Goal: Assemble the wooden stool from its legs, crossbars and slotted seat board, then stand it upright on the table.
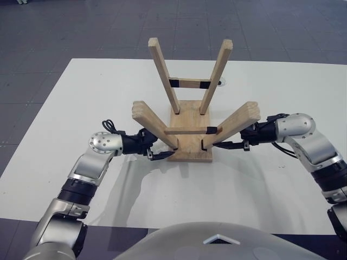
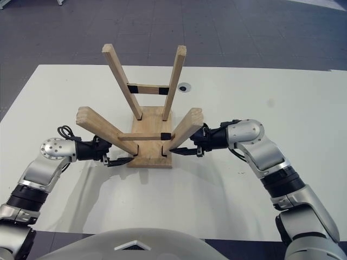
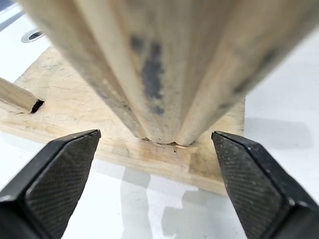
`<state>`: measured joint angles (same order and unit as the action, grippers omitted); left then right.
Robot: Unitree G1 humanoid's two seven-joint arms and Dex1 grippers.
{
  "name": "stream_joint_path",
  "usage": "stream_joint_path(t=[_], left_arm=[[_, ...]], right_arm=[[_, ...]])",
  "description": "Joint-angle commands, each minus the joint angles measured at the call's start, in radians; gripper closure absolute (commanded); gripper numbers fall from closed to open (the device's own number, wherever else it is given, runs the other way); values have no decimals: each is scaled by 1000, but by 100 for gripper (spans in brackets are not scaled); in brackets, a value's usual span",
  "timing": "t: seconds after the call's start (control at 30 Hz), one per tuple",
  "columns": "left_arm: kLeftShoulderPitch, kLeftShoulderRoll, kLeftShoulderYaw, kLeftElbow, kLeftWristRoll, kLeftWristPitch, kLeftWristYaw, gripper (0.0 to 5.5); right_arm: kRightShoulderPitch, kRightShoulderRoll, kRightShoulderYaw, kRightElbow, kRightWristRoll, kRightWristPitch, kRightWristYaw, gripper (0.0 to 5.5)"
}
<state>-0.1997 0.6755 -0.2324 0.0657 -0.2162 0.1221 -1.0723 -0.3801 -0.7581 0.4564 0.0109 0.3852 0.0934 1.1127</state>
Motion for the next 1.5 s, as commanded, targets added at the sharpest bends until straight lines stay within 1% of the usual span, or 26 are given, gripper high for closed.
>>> stream_joint_path(t=[0.03,0.2,0.3,0.37,0.57,0.83,1.13,1.2,1.37,1.5], left_arm=[[-252,103,133,-100,-159,179,-116,137],[-395,217,253,-110,-333,379,-227,137],[-455,246,302,-92,-388,421,-248,137],[-478,251,315,-86,-402,431,-247,137],[-490,220,328,-103,-422,430,-215,137],[-446,208,346,-201,-471,452,-176,137],[-372,225,352,-301,-507,503,-160,137],[-339,224,355,-288,-502,512,-155,137],[-281,192,309,-192,-438,477,-154,137],[-282,155,260,-193,-421,485,-154,137]], right_arm=[[149,-27,262,75,-297,184,-2,348],[144,-32,275,71,-287,185,-14,348],[145,-33,278,68,-285,184,-18,348],[147,-33,278,66,-286,184,-22,348],[149,-28,283,68,-285,179,-30,348],[173,-21,268,69,-255,166,-39,348],[157,40,153,134,-161,158,-95,348],[161,43,129,130,-145,152,-98,348],[188,46,101,83,-125,156,-88,348],[202,56,87,68,-125,155,-89,348]])
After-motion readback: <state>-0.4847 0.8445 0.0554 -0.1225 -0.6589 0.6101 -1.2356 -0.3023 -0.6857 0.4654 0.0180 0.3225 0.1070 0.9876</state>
